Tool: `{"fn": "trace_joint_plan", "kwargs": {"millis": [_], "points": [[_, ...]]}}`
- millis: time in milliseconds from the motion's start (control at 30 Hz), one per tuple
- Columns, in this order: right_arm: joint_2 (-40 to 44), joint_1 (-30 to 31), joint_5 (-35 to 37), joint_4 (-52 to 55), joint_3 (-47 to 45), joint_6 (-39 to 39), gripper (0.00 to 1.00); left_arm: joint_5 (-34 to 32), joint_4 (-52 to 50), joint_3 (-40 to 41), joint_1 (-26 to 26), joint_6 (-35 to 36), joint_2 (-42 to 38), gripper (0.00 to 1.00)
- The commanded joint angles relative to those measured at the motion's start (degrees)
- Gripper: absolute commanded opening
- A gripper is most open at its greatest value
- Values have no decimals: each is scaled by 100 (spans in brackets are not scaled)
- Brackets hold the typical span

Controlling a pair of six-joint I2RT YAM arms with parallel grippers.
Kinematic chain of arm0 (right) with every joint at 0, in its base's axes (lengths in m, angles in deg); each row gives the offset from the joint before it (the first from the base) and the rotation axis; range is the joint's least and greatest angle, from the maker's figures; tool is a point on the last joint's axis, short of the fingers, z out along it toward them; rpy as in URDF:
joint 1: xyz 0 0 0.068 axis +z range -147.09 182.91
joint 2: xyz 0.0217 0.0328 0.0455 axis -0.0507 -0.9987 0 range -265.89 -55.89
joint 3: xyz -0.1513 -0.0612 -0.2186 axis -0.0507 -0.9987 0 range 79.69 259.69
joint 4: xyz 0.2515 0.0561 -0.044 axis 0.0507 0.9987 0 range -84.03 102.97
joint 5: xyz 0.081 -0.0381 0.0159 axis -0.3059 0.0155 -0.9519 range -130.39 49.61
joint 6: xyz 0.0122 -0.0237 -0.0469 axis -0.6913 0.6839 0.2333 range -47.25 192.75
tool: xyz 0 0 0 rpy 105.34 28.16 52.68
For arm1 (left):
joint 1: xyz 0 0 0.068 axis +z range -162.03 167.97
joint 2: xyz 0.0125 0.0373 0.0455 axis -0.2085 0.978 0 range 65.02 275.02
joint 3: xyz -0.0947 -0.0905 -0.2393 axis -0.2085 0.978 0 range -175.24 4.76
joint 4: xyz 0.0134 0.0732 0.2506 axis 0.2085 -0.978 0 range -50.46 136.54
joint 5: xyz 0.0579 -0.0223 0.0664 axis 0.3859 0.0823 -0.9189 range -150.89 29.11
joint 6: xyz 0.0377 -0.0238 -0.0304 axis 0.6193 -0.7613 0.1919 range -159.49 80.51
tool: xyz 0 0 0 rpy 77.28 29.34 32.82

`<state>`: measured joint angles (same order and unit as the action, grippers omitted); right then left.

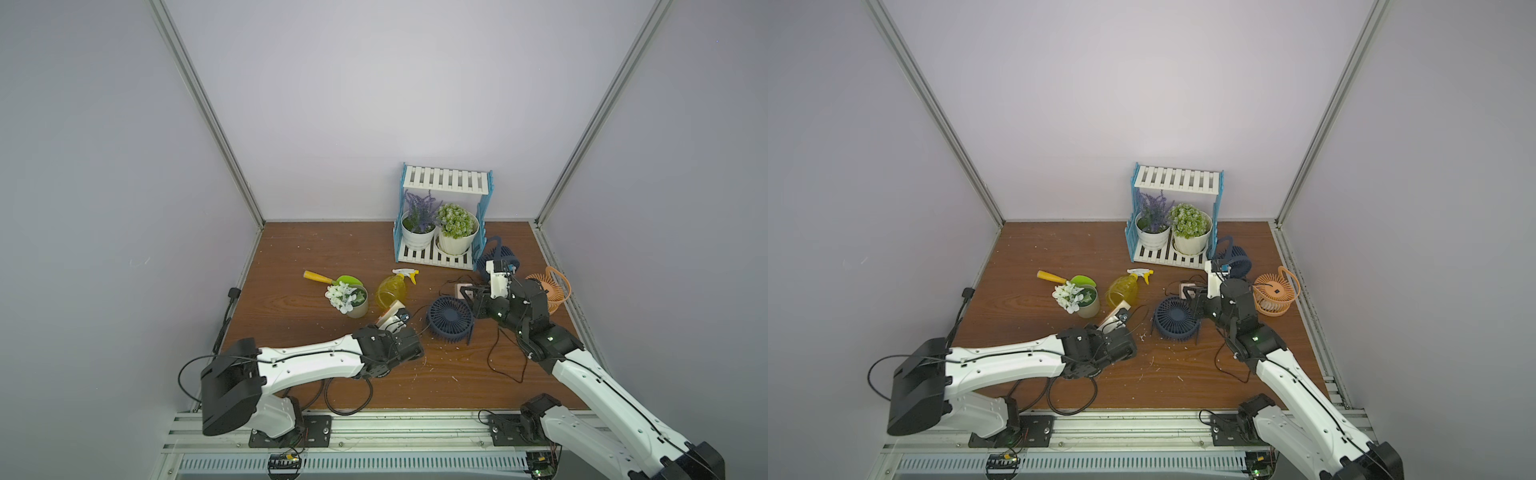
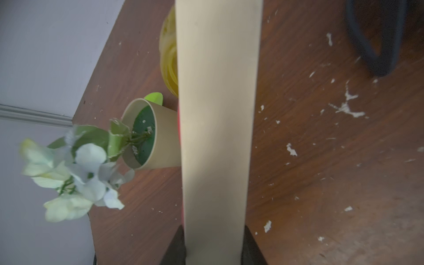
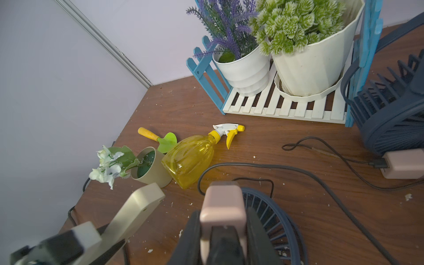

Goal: Plug the desk fan into the power strip
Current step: Place the socket at the center of the board.

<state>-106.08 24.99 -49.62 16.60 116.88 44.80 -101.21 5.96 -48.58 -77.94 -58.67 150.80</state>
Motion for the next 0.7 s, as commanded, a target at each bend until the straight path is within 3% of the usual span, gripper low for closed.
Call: {"fn": "trace_joint_plan", "kwargs": {"millis": [0, 100, 200, 233, 333, 400, 500, 667], "points": [[-13, -38, -74, -231, -5, -87, 1, -206, 179, 18, -30, -343, 336, 1], [-11, -46, -52, -218, -6, -80, 1, 83, 185, -31, -10, -366, 587, 1], [-19, -55, -52, -194, -24, -71, 1, 438, 176, -134, -10, -311, 780, 7], [-20, -55, -51, -195, -31, -71, 1, 557, 143, -178, -10, -281, 830, 13], [-33, -64, -72, -203, -57, -71, 1, 1013, 3, -298, -9, -239, 942, 46], [-45, -72, -85, -211, -60, -66, 1, 1408, -85, -335, -22, -222, 950, 56], [-58, -82, -96, -204, -71, -38, 1, 1823, -222, -360, -40, -234, 856, 64], [-101, -105, -99, -210, -77, 8, 1, 2564, -336, -351, -53, -406, 694, 65]]}}
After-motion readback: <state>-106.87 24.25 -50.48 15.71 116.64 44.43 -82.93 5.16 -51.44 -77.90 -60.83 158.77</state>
